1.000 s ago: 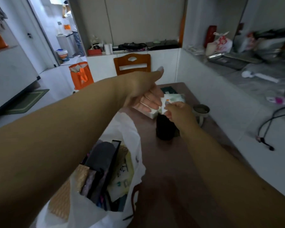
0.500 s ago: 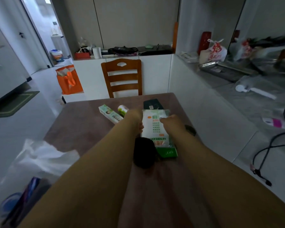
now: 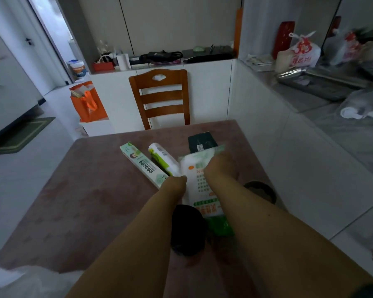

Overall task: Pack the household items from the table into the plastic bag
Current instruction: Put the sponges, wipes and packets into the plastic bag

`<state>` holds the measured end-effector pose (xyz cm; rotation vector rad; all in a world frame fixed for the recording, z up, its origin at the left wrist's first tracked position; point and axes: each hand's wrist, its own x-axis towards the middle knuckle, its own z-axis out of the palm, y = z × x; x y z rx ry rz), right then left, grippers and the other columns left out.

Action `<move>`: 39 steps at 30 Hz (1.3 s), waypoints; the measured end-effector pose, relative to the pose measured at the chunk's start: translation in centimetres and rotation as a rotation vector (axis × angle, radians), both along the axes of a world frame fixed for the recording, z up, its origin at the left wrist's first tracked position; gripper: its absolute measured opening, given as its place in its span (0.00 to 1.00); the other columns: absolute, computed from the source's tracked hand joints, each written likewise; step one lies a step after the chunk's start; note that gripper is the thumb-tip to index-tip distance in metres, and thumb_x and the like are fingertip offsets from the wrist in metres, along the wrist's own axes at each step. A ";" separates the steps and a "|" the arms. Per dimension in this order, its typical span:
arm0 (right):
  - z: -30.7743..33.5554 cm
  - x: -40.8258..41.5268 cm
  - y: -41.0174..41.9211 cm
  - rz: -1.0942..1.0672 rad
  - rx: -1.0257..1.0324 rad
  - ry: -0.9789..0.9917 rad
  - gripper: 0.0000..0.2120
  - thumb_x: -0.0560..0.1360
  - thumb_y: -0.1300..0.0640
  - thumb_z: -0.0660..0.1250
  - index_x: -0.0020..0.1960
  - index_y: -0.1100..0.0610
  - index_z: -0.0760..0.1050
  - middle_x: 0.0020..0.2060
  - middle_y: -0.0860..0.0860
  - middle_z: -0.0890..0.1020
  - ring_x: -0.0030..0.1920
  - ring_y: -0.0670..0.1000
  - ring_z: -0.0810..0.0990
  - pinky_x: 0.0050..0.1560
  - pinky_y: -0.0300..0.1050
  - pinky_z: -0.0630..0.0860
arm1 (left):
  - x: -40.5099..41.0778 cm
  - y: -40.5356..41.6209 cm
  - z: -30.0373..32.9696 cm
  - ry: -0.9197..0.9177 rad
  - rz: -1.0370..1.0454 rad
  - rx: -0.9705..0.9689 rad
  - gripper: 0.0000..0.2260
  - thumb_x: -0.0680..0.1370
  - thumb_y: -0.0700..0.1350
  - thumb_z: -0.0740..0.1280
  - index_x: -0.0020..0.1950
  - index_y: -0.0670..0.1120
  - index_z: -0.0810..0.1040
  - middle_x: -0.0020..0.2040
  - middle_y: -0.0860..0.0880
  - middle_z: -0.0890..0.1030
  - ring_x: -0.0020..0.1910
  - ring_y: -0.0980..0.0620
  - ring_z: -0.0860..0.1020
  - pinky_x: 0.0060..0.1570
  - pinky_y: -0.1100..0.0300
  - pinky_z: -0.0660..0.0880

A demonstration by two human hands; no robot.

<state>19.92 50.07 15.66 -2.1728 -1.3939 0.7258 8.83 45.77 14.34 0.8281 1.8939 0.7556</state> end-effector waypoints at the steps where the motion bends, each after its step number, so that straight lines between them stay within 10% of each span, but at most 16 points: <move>1: 0.1 0.0 0.3 0.036 0.029 0.033 0.11 0.78 0.57 0.60 0.56 0.62 0.75 0.52 0.58 0.82 0.48 0.58 0.81 0.49 0.51 0.79 | -0.1 0.2 -0.3 -0.066 0.021 0.025 0.19 0.80 0.42 0.61 0.65 0.31 0.71 0.65 0.33 0.74 0.64 0.36 0.74 0.60 0.49 0.74; 7: 4.4 0.0 2.4 0.291 0.157 0.251 0.14 0.76 0.52 0.66 0.56 0.60 0.77 0.44 0.53 0.81 0.40 0.54 0.80 0.35 0.45 0.76 | -1.9 0.0 0.3 -0.435 0.235 0.244 0.14 0.75 0.49 0.70 0.51 0.39 0.79 0.44 0.46 0.86 0.42 0.50 0.84 0.35 0.67 0.74; 12: 6.4 -1.7 3.4 0.400 0.202 0.574 0.14 0.74 0.44 0.66 0.39 0.55 0.76 0.42 0.53 0.84 0.42 0.56 0.83 0.44 0.51 0.79 | -4.0 -0.1 0.7 -0.742 0.275 0.402 0.15 0.74 0.44 0.71 0.58 0.40 0.78 0.53 0.40 0.84 0.48 0.41 0.84 0.47 0.40 0.79; 18: 1.6 -1.6 1.4 0.439 -0.002 0.150 0.17 0.75 0.44 0.60 0.48 0.57 0.77 0.42 0.54 0.81 0.38 0.52 0.80 0.36 0.44 0.76 | -7.4 -0.7 0.4 -0.780 0.611 0.525 0.11 0.76 0.44 0.69 0.56 0.43 0.77 0.50 0.43 0.84 0.41 0.44 0.84 0.33 0.45 0.81; 21: 0.2 -1.5 -2.8 0.490 -0.148 0.183 0.16 0.67 0.37 0.67 0.37 0.51 0.74 0.37 0.50 0.80 0.35 0.48 0.79 0.34 0.41 0.74 | -8.4 -1.6 0.2 -0.653 0.757 0.491 0.10 0.76 0.46 0.69 0.54 0.44 0.76 0.46 0.46 0.83 0.37 0.47 0.83 0.28 0.52 0.79; 26: -2.0 -2.2 -10.7 0.745 -0.217 -0.052 0.55 0.47 0.32 0.74 0.69 0.50 0.62 0.68 0.53 0.68 0.66 0.55 0.69 0.61 0.52 0.75 | -8.3 -3.3 0.5 -0.590 0.879 0.507 0.17 0.76 0.46 0.69 0.62 0.41 0.75 0.57 0.44 0.82 0.49 0.43 0.82 0.48 0.43 0.80; 34: 2.7 2.1 -15.6 0.534 -0.120 -0.026 0.44 0.54 0.41 0.73 0.66 0.51 0.64 0.54 0.50 0.78 0.51 0.51 0.79 0.39 0.42 0.76 | -5.3 -6.2 2.5 -0.292 0.680 0.568 0.13 0.74 0.43 0.71 0.56 0.42 0.76 0.48 0.46 0.81 0.45 0.44 0.81 0.40 0.52 0.78; 39: 9.0 5.6 -15.3 0.503 -0.084 0.497 0.22 0.65 0.43 0.69 0.56 0.51 0.75 0.49 0.51 0.82 0.47 0.52 0.81 0.40 0.44 0.78 | -2.1 -11.0 2.0 -0.397 0.304 0.456 0.09 0.76 0.45 0.69 0.51 0.40 0.79 0.41 0.44 0.85 0.34 0.46 0.84 0.28 0.58 0.79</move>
